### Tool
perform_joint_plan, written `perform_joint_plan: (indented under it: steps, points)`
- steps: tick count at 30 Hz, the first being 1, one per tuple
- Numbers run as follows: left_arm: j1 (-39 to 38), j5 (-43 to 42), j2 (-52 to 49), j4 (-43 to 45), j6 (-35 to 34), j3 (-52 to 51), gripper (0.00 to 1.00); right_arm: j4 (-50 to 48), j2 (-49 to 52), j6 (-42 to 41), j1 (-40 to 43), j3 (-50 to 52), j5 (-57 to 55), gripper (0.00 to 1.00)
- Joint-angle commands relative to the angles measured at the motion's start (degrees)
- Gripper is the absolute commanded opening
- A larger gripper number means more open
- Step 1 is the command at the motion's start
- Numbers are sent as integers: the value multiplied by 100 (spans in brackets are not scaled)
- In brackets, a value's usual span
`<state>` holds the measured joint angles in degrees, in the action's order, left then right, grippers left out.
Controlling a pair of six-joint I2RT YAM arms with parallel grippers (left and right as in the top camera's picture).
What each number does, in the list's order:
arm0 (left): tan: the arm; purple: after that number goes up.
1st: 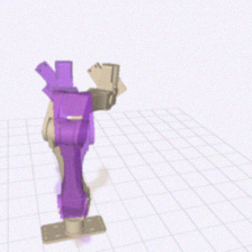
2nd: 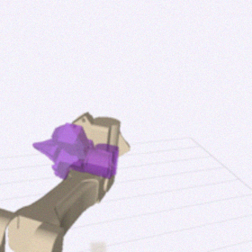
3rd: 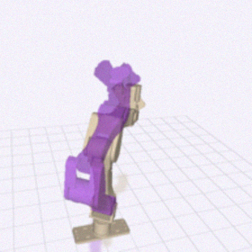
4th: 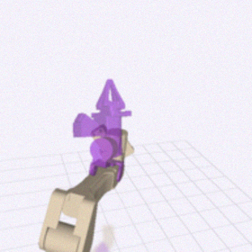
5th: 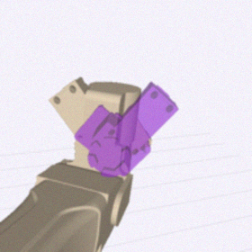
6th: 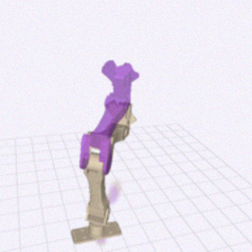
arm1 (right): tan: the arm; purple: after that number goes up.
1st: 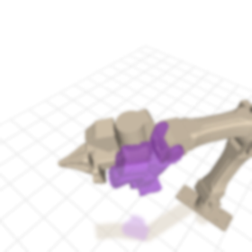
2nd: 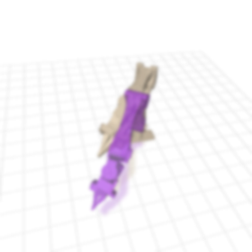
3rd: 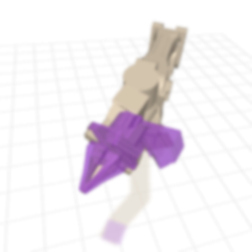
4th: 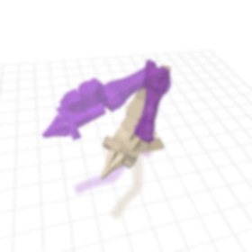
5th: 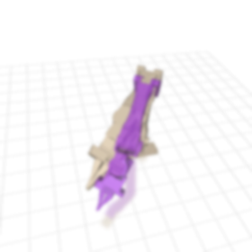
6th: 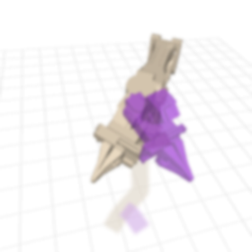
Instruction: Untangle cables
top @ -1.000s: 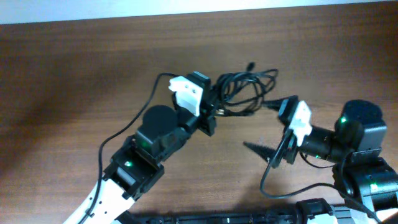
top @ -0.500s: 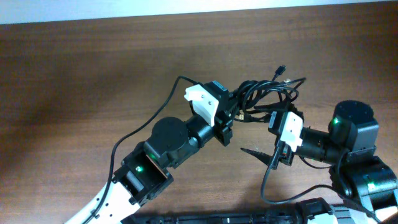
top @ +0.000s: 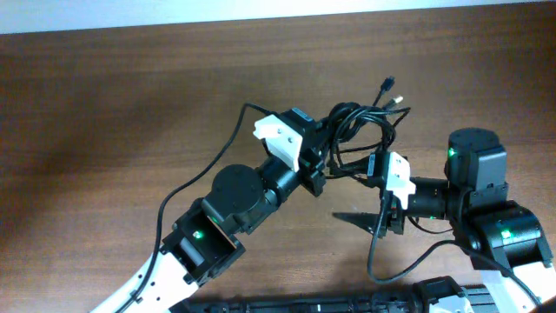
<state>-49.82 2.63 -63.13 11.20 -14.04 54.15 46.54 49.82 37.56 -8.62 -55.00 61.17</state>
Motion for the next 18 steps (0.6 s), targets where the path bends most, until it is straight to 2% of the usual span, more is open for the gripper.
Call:
perform_joint_plan:
  steps: [1, 8, 14, 18]
  points:
    - [0, 988, 83, 356, 44, 92, 0, 304, 11, 271, -44, -39, 315, 77]
    - [0, 1637, 83, 1123, 46, 92, 0, 837, 116, 275, -44, -39, 243, 72]
    - [0, 2400, 105, 1276, 46, 92, 0, 1165, 210, 278, -44, -39, -48, 66]
    - [9, 2844, 138, 1362, 52, 92, 0, 1440, 208, 278, -44, -39, -503, 65]
